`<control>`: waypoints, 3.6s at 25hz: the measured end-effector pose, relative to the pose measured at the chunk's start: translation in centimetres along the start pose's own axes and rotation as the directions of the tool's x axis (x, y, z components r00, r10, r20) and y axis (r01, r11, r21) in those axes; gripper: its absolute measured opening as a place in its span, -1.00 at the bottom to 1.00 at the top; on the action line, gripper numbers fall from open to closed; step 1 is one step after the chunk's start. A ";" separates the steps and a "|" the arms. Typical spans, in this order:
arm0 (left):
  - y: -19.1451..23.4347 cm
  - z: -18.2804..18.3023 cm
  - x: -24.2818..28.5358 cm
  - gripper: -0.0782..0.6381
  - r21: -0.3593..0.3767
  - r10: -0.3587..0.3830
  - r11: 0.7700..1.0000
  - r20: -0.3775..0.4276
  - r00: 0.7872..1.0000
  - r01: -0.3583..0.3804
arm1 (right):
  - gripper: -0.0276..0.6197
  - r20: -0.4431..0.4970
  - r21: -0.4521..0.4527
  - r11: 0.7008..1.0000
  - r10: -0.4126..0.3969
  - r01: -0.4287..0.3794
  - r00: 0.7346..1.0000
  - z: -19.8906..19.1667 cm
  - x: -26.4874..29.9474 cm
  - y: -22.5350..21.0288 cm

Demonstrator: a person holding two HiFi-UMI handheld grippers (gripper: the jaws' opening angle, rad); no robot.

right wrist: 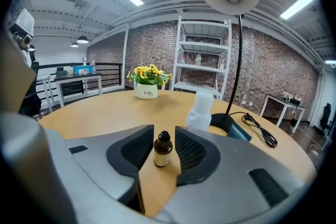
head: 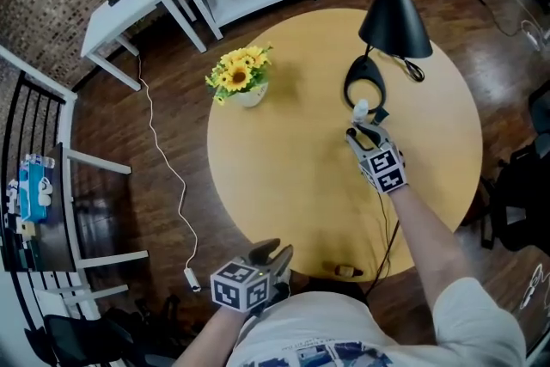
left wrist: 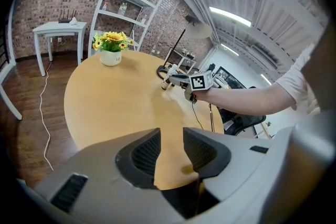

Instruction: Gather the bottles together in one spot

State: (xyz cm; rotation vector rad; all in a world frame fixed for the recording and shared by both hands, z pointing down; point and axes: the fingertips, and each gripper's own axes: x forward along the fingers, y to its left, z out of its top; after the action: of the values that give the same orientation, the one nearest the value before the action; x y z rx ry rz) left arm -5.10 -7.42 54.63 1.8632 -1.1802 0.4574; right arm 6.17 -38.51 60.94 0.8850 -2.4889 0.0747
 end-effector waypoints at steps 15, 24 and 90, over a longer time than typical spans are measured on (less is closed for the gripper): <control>-0.3 0.0 -3.9 -0.39 0.141 -0.085 0.987 0.094 0.992 0.071 | -0.36 0.096 0.118 0.988 -0.113 0.102 0.989 4.5 -19.9 9.4; -0.1 -3.4 -10.6 -0.39 0.202 -0.177 0.968 0.135 0.975 0.148 | -0.36 0.027 0.268 0.940 -0.226 0.211 0.974 3.4 -33.1 23.1; -22.4 -9.7 3.4 -0.36 0.727 -0.308 0.640 -0.054 0.950 0.249 | -0.44 0.186 0.730 0.667 0.016 -0.149 0.982 -5.4 -40.8 20.2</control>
State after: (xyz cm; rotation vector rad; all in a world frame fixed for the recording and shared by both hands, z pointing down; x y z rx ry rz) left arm 17.21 2.74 51.95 2.7280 -0.7570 0.7628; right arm 23.52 2.22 48.79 1.1068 -2.6540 1.1805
